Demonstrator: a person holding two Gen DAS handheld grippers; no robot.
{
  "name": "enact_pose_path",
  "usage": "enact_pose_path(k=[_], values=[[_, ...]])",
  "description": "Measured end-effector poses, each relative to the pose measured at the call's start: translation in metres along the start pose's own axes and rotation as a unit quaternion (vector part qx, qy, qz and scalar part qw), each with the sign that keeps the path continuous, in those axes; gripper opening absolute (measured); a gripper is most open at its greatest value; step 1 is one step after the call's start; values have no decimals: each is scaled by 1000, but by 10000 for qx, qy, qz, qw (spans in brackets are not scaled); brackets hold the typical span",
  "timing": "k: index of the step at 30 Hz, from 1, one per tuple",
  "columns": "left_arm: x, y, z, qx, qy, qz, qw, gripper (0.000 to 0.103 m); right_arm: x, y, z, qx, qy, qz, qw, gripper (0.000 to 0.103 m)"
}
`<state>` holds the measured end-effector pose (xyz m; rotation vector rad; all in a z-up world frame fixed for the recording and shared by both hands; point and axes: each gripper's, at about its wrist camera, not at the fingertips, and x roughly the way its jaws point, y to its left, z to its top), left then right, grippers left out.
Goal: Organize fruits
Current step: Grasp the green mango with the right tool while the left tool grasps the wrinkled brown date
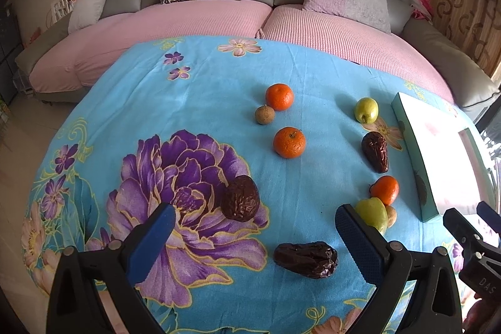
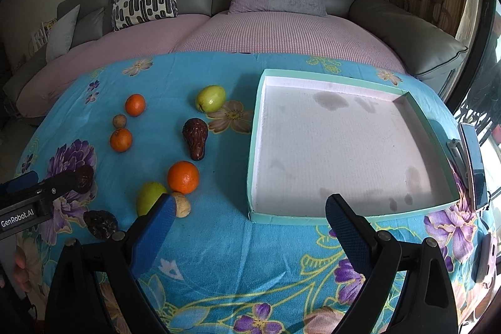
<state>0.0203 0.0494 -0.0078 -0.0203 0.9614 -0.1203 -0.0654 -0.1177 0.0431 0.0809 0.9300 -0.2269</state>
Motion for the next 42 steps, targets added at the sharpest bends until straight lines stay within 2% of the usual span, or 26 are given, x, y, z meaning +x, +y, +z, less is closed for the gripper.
enact_pose_path(k=[8,12,13,15,19,21,23,27,29,31,33,36,39,42], values=[[4,24,4,-458,46,-57,9989,102,2,23,7,-157,-96,719,9972,96],[11,28,5,-517,149,-82,9985,96,6,30,9,-199,-65,912,9956,94],[13,29,5,-532,183,-101,9984,95,7,32,9,-226,-69,932,9954,92],[17,30,6,-566,236,-146,9980,93,9,35,10,-262,-52,970,9949,74],[22,30,9,-612,305,-168,9975,90,19,43,13,-362,62,1072,9936,71],[25,30,11,-627,350,-202,9972,85,21,48,11,-434,133,1197,9918,59],[28,30,10,-640,416,-245,9968,84,26,55,8,-536,245,1287,9899,57],[35,31,10,-660,524,-281,9960,75,32,65,6,-727,359,1358,9874,45],[38,31,10,-666,560,-309,9957,72,33,70,4,-829,354,1373,9864,45],[40,30,10,-656,591,-338,9955,64,34,72,3,-908,371,1358,9859,43],[43,29,10,-656,638,-355,9952,63,37,74,3,-961,397,1317,9858,40],[46,30,10,-678,687,-405,9945,50,40,76,2,-1007,433,1274,9858,36],[51,31,9,-692,747,-390,9940,49,42,79,1,-1078,454,1202,9858,36],[56,32,8,-705,828,-405,9932,43,48,80,0,-1159,515,1000,9869,36]])
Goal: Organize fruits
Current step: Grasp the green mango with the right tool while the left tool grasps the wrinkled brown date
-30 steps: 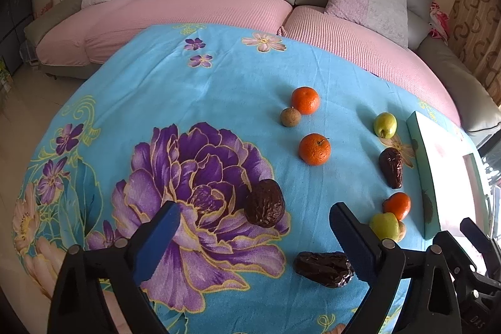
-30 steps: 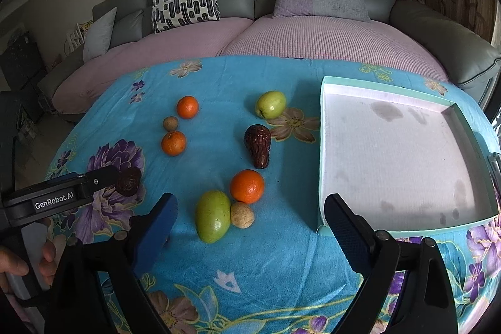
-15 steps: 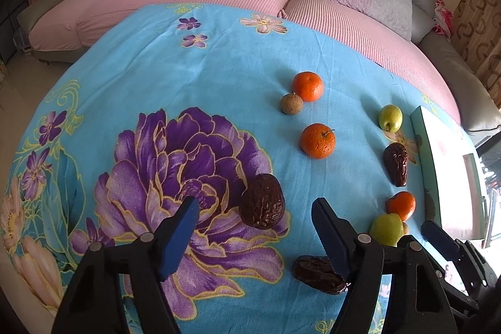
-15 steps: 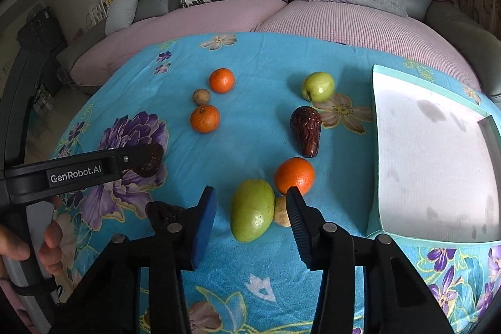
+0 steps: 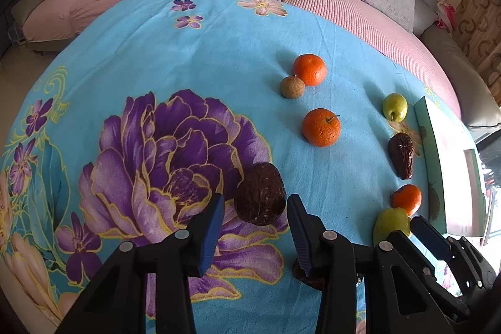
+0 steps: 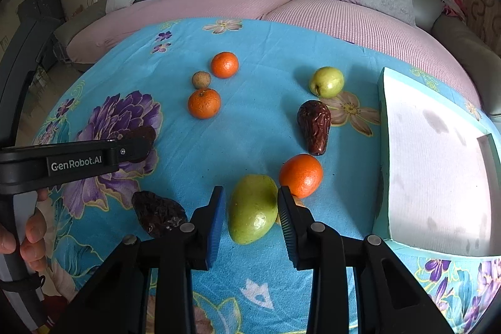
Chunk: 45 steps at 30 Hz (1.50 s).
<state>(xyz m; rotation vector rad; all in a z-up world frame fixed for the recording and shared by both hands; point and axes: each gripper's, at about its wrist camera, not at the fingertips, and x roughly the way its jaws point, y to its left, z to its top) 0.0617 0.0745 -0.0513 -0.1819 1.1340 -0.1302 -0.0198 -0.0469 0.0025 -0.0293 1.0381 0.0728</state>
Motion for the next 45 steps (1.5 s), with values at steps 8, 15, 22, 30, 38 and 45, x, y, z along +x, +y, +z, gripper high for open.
enact_pose_path(k=[8,15,22,30,38,45], values=[[4,-1,-1,49,28,-74,10000,37,5,6,-1,-195,37,-142,9997,36],[4,-4,-2,51,13,-64,10000,37,6,14,-2,-400,19,-317,9987,36],[-4,-2,-3,23,14,-65,10000,37,7,17,-2,-563,15,-472,9973,37],[-4,-3,-3,23,16,-68,10000,37,8,20,-4,-704,18,-564,9959,40],[-5,-3,-4,16,12,-63,10000,37,10,23,-7,-843,2,-703,9940,39],[-9,-4,-2,38,-33,-61,10000,37,3,11,-3,-354,-29,-280,9990,39]])
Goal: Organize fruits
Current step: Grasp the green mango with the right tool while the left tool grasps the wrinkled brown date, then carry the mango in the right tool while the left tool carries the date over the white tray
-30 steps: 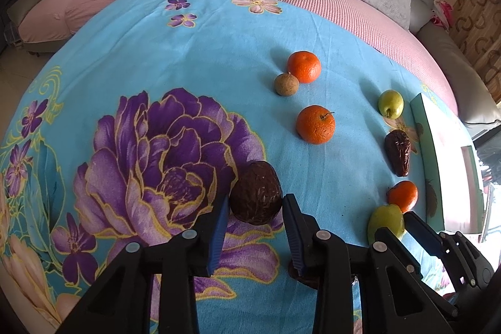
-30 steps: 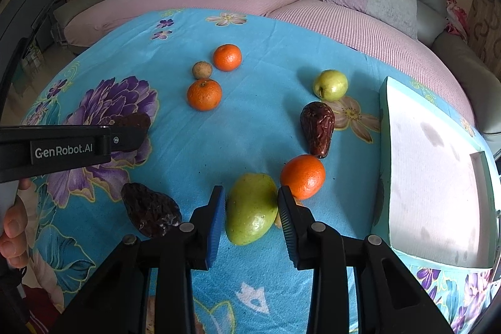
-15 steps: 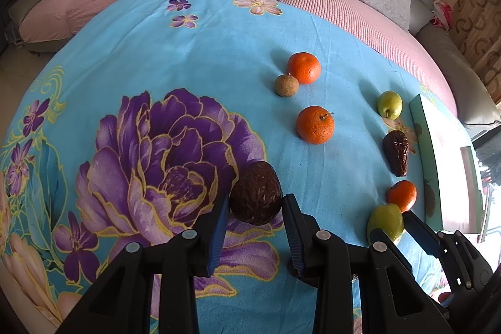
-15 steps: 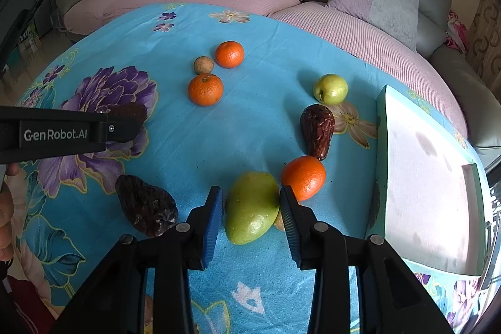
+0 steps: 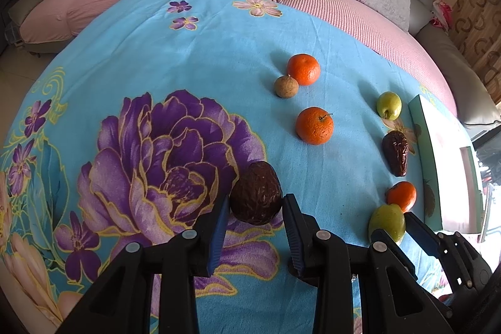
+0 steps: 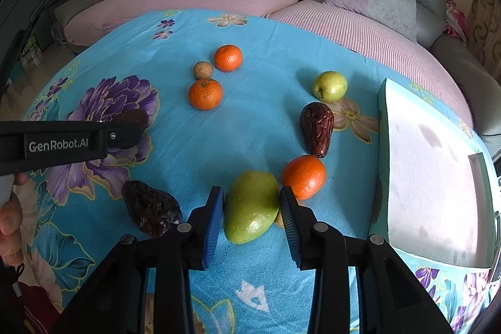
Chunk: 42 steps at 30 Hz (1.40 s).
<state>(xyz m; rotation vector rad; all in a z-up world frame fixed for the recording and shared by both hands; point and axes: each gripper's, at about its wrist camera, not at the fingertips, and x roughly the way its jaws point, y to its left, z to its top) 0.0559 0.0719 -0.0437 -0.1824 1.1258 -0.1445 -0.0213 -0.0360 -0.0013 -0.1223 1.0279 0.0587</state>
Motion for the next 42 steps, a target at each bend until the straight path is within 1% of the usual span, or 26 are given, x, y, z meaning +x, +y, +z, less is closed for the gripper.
enact_pose_path(k=[7,11,13,15,18,19,21,25,29,34,38,40,42], values=[[-11,-5,1,59,-148,-22,9999,37,-19,-12,6,418,-272,321,9982,39],[-20,-9,2,62,-251,-87,9996,37,-30,-26,12,821,-346,714,9935,39],[-23,-12,4,72,-271,-123,9995,37,-36,-35,15,962,-409,696,9921,39],[-24,-19,7,112,-270,-166,9994,37,-44,-46,19,1053,-522,574,9914,39],[-26,-37,13,305,-273,-240,9989,37,-53,-66,23,1244,-615,382,9896,39],[-26,-44,14,387,-282,-265,9985,37,-55,-74,25,1312,-602,257,9892,39],[-28,-61,18,602,-298,-354,9971,37,-58,-90,26,1403,-589,-128,9883,39],[-28,-98,25,1005,-287,-658,9924,37,-64,-137,18,1825,-596,-622,9794,39],[-25,-141,24,1520,-294,-956,9833,37,-67,-185,6,2343,-560,-1035,9650,39],[-13,-194,18,2100,-196,-1205,9700,37,-66,-240,-12,2949,-576,-1303,9449,39],[-3,-224,13,2350,-211,-1384,9619,37,-64,-268,-30,3195,-518,-1602,9325,39],[3,-237,9,2460,-274,-1509,9570,37,-62,-277,-37,3315,-463,-1712,9266,39],[9,-247,4,2605,-264,-1553,9526,37,-60,-286,-44,3410,-406,-1768,9224,39]])
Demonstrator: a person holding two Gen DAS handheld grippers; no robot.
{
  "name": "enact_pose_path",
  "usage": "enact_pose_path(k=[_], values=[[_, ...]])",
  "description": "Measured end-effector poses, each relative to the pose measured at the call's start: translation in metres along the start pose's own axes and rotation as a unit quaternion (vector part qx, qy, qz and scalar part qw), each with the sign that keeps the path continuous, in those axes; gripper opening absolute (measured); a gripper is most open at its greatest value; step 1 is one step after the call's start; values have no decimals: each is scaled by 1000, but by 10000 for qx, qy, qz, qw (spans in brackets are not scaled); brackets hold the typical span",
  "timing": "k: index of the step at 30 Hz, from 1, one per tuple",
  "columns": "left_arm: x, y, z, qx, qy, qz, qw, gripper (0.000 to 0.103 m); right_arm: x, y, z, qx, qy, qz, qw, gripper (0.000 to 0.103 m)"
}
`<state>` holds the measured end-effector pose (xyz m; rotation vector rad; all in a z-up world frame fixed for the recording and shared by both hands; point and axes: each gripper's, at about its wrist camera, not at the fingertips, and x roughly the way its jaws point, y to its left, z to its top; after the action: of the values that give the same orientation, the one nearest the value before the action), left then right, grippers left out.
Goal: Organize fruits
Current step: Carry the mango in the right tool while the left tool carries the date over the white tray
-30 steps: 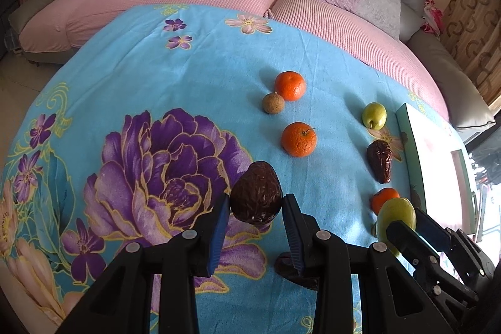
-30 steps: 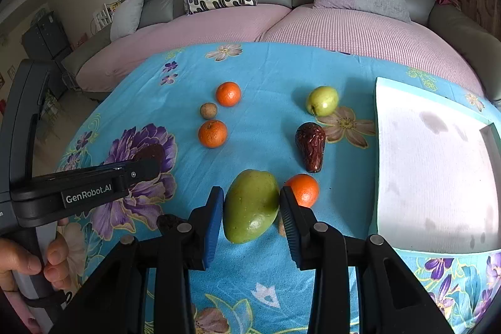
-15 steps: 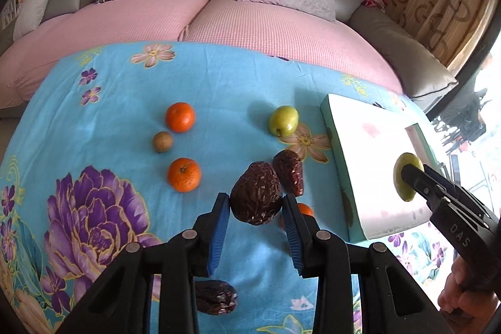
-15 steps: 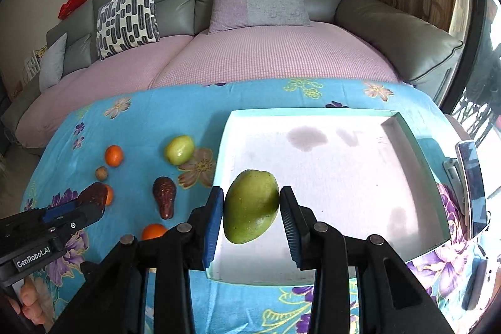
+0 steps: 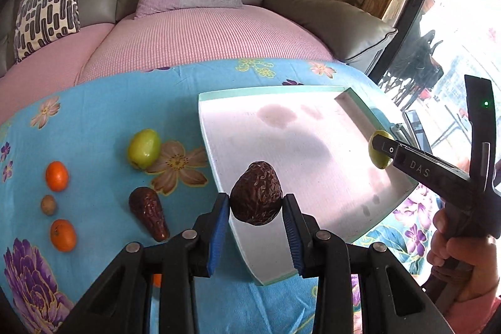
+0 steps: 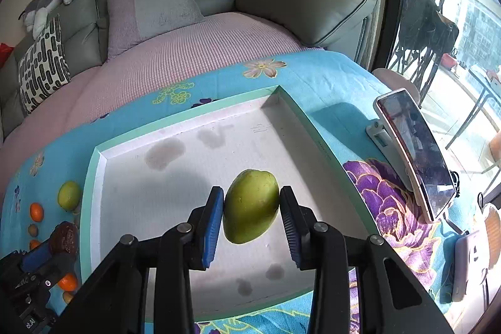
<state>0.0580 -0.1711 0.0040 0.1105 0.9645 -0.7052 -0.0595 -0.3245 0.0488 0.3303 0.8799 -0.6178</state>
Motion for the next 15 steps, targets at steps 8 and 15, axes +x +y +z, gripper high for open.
enact_pose_path(k=[8,15], values=[[28,-24,-13,401,171,-59,9990,37,8,-7,-6,-22,136,-175,9998,39],[37,-25,-20,410,341,-19,9986,37,16,-7,-8,-57,293,-217,9993,39]])
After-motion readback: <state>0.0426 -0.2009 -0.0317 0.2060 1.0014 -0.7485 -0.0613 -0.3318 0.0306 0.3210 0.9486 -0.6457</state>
